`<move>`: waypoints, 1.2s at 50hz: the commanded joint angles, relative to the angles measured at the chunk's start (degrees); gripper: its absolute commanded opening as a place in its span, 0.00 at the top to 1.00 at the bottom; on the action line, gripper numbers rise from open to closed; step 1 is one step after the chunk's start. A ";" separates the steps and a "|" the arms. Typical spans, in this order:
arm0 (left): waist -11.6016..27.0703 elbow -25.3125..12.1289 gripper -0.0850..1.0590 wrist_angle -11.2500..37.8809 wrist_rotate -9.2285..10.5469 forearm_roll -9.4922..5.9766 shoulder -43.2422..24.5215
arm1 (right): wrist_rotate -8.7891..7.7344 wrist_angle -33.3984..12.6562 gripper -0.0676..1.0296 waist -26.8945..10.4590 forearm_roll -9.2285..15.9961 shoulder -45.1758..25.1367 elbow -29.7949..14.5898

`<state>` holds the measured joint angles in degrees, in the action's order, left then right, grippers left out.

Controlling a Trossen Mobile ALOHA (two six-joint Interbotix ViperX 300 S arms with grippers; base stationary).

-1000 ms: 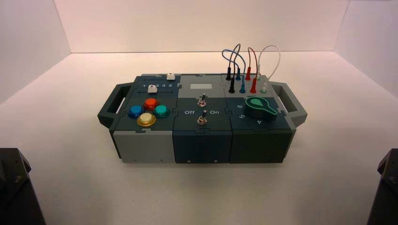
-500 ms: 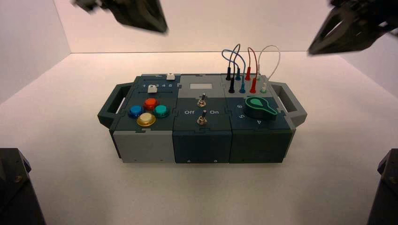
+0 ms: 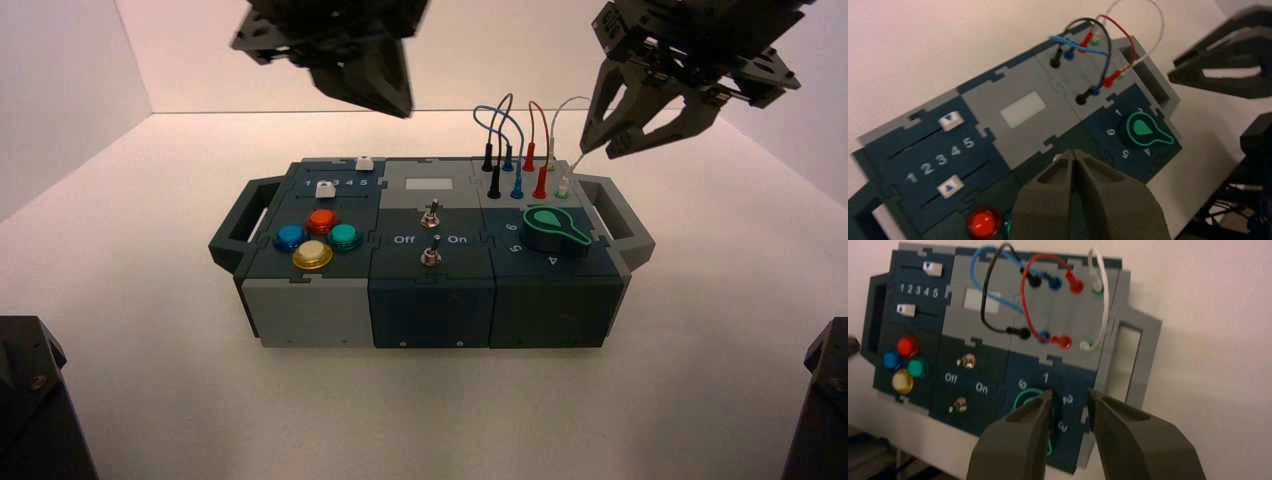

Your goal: Pull the white wire.

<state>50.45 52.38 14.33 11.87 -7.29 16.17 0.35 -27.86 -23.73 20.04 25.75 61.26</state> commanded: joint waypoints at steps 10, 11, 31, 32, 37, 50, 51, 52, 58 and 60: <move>1.58 -3.43 0.95 -0.70 0.35 0.00 -2.29 | -0.09 4.04 0.58 0.18 -0.53 -5.62 -2.64; 1.58 -3.52 0.95 -0.70 0.35 0.00 -2.29 | -0.09 4.22 0.58 0.18 -0.62 -6.33 -2.81; 1.58 -3.69 0.95 -0.70 0.18 0.00 -2.37 | -0.09 7.82 0.60 0.09 -0.70 -13.18 -5.36; 1.58 -3.60 0.95 -0.70 0.18 0.00 -2.37 | -0.09 8.00 0.60 0.09 -0.70 -13.45 -5.54; 1.58 -3.69 0.95 -0.70 0.18 0.00 -2.37 | -0.09 8.70 0.64 0.09 -0.70 -14.77 -6.06; 1.58 -3.69 0.95 -0.70 0.18 0.00 -2.46 | 0.00 9.32 0.96 0.09 -0.62 -16.00 -6.59; 1.58 -3.69 0.95 -0.70 0.18 0.00 -2.46 | 0.00 9.32 0.96 0.09 -0.62 -15.91 -6.59; 1.58 -3.78 0.95 -0.70 0.18 0.00 -2.46 | 0.00 9.32 0.96 0.09 -0.62 -15.73 -6.68; 1.58 -3.96 0.95 -0.79 0.18 0.00 -2.55 | 0.09 9.32 0.96 0.18 -0.62 -13.97 -6.77; 1.58 -3.96 0.95 -0.79 0.18 0.00 -2.64 | 0.09 9.32 0.96 0.09 -0.62 -12.92 -6.77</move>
<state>51.86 50.19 14.15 11.87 -7.29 13.10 0.35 -19.07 -23.82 19.51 9.76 55.90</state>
